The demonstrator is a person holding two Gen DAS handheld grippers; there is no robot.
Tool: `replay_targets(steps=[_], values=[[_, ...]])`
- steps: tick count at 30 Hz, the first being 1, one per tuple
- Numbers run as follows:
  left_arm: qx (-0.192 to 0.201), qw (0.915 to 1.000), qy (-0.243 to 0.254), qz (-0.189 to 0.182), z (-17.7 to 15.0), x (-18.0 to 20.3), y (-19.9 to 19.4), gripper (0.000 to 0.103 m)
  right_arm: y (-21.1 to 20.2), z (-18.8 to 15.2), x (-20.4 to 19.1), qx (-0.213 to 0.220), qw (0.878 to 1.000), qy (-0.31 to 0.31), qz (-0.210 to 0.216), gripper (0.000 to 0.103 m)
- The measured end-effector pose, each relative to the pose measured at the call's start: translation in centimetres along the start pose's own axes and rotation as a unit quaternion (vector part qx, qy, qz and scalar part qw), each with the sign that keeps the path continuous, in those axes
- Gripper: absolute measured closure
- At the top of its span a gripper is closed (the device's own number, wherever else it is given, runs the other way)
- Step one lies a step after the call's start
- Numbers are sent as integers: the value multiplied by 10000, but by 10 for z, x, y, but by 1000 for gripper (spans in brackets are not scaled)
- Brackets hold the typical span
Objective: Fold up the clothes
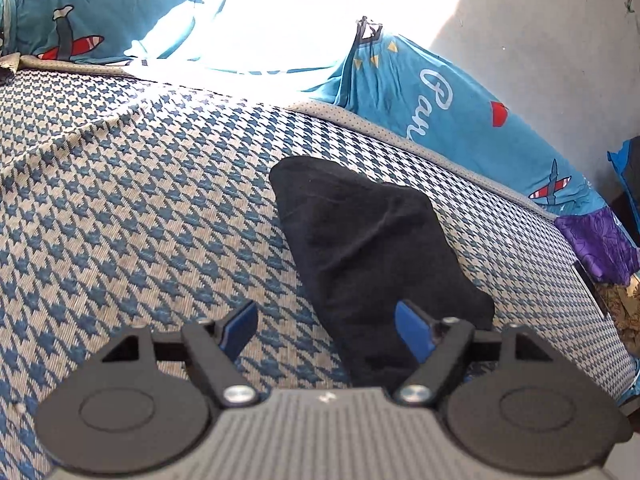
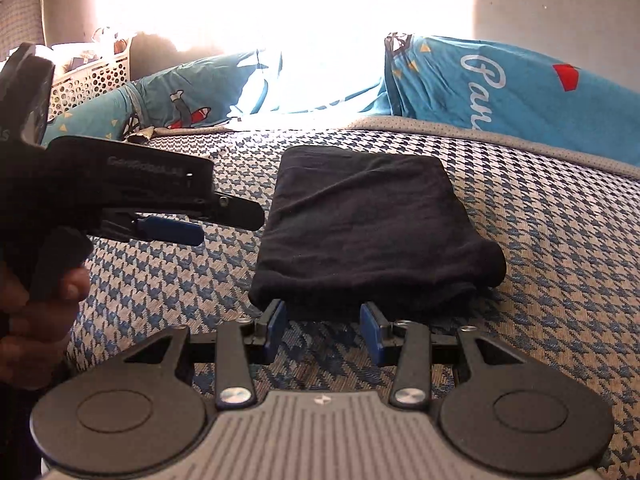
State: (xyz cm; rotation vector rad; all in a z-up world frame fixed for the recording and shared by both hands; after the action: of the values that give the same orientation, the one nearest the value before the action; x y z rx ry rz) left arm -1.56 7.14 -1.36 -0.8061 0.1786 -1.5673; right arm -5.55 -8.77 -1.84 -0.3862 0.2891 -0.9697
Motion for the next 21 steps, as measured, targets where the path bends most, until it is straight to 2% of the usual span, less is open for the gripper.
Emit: replay_targets(steps=[3, 7, 12, 16, 21], values=[[-182, 9996, 218, 16, 7, 1, 14, 27, 2, 7, -13, 175, 9996, -157, 123, 62], [-328, 9984, 457, 91, 14, -1, 28, 27, 11, 6, -33, 168, 9984, -465, 266, 66], [-454, 9980, 419, 111, 17, -5, 43, 27, 23, 6, -56, 391, 9910, -1282, 46, 73], [-641, 9971, 396, 132, 17, -8, 55, 27, 36, 2, -69, 383, 9835, -1756, -216, 89], [-820, 9960, 350, 78, 16, -10, 67, 27, 48, -5, -76, 234, 9764, -2107, -415, 92]])
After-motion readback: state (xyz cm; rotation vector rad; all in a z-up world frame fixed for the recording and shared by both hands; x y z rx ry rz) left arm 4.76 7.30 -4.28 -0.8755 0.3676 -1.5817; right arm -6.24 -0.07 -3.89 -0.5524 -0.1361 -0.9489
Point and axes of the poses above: each gripper's, at about its wrist camera, not at the fingertips, and y roughly the way its jaws point, x to its right, z to its top, the point moved 6 cm from there along y, roughly the way its jaws point, and after that the axes turned 10 degrees about x, right-handed, at the moved point
